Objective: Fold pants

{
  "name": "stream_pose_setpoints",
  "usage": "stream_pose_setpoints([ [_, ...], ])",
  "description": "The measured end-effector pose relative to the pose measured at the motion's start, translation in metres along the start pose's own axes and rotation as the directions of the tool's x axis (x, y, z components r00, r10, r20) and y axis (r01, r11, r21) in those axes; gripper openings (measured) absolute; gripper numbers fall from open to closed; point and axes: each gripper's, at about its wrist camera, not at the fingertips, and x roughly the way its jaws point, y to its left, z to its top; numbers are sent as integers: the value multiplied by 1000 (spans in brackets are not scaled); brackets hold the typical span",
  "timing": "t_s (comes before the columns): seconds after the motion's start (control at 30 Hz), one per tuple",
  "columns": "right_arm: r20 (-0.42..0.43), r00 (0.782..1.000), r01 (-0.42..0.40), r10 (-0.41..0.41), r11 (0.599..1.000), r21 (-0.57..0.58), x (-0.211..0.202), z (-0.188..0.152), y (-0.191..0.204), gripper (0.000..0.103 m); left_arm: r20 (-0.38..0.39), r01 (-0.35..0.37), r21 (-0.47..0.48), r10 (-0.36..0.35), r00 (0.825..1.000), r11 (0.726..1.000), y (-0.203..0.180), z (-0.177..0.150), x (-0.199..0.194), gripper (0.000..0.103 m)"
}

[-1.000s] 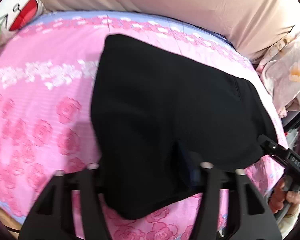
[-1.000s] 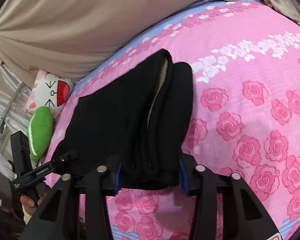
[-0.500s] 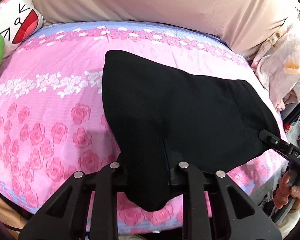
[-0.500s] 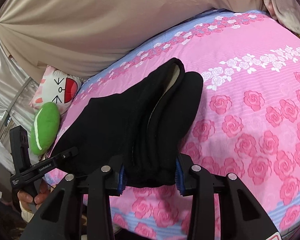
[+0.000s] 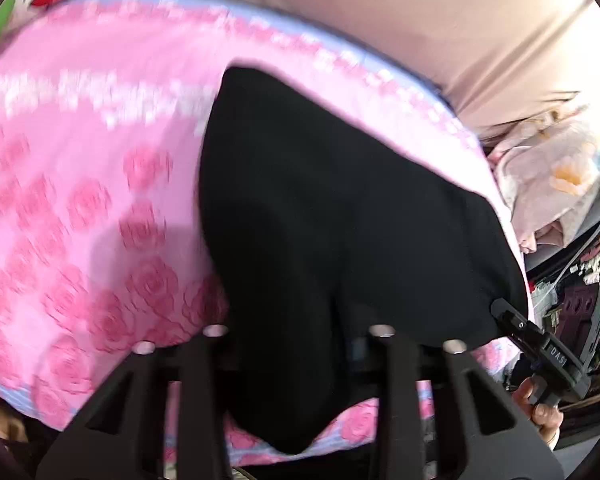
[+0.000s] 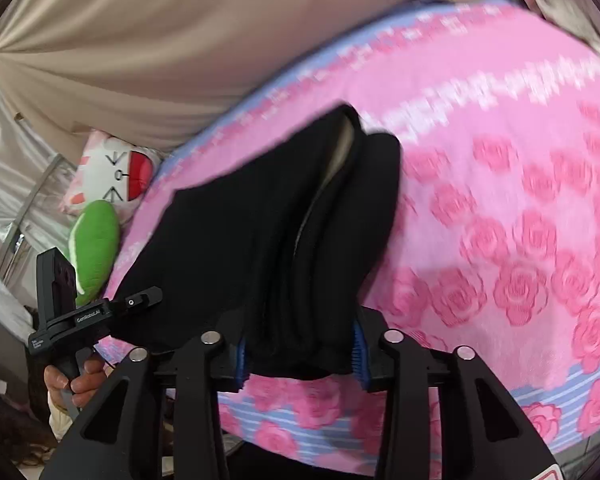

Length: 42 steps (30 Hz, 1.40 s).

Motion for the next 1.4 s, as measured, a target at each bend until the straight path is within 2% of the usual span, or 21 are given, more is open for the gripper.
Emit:
stream_pose_setpoints([
  [0.13,80,996,-38,45,996,-86,-31,15,32,35,90,71,68,-77,993,995,-22,13,-45,18],
  [0.3,185,979,-53,90,979,-198,-70,42,72,35,197,114,172,-147,969,979,-50,38,-96,18],
  [0.4,256,960,-47,114,966,-253,-89,63,91,35,259,117,222,-174,950,968,-65,58,-119,18],
  [0.5,325,936,-32,134,953,-301,-102,85,108,35,334,85,284,-182,925,955,-81,79,-137,18],
  [0.73,455,869,-9,195,925,-380,-103,151,138,35,512,-28,373,-181,840,927,-110,144,-157,19],
  [0.83,503,833,-11,230,916,-401,-89,181,143,35,571,-92,380,-155,806,920,-115,175,-149,20],
  [0.93,547,797,-13,255,914,-406,-63,214,138,35,610,-147,383,-130,782,912,-115,209,-128,20],
  [1.0,562,785,-21,258,919,-393,-44,230,132,36,621,-175,382,-113,776,907,-112,230,-105,21],
  [1.07,568,787,-20,239,931,-365,-16,247,119,36,623,-202,375,-85,777,905,-106,248,-76,21],
  [1.13,561,800,-19,210,945,-326,16,259,101,37,600,-213,370,-58,798,904,-95,263,-36,21],
  [1.17,548,817,-15,179,957,-290,39,265,86,37,583,-215,367,-44,812,905,-88,268,-17,21],
  [1.2,527,837,-12,147,968,-251,60,269,73,37,555,-219,363,-22,831,906,-80,273,9,22],
  [1.23,488,867,-4,102,980,-197,89,271,52,38,517,-228,354,14,856,907,-67,277,42,22],
  [1.27,459,886,9,67,987,-162,108,271,38,38,462,-232,338,54,885,912,-53,279,77,23],
  [1.3,408,913,29,22,992,-119,132,269,20,40,407,-226,318,82,910,921,-41,279,101,23],
  [1.33,308,950,67,-42,995,-70,164,265,-3,42,304,-203,294,111,946,934,-21,276,139,23],
  [1.37,225,971,91,-81,995,-36,182,260,-19,46,233,-197,265,136,963,944,-6,272,161,25],
  [1.4,149,983,109,-110,994,10,195,254,-35,53,199,-198,233,153,968,952,6,265,173,37],
])
